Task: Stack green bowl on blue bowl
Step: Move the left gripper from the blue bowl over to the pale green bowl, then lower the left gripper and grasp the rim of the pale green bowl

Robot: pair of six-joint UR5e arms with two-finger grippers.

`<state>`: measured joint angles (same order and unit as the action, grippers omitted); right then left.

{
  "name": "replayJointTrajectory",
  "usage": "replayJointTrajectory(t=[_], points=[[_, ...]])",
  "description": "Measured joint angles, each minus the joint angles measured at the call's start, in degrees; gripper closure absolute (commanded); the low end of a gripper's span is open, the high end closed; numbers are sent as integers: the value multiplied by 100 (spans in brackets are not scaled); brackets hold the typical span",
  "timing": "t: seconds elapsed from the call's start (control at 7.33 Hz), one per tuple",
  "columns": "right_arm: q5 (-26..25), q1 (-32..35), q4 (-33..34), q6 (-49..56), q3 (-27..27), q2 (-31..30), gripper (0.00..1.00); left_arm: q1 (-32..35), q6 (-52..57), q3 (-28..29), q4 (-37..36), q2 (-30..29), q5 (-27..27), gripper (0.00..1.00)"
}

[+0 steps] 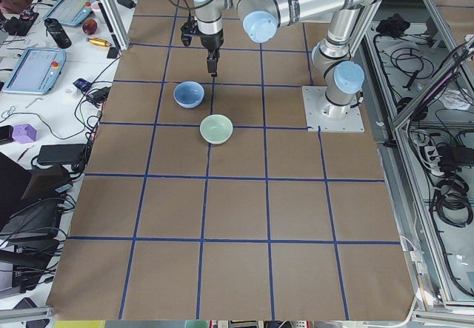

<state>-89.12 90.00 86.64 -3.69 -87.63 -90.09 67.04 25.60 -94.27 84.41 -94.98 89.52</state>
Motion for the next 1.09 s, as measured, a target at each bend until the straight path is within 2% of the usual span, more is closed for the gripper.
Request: replayJointTrajectory(t=[0.55,0.82,1.09], points=[[0,0,-7,0,0,0,0,-997,974,-200,-804,-752,-9,0],[0,0,-1,0,0,0,0,-1227,1258,-257,-1254,-1188,-19,0],[0,0,-2,0,0,0,0,-1341,1390,-587,-1958,-1472,-20,2]])
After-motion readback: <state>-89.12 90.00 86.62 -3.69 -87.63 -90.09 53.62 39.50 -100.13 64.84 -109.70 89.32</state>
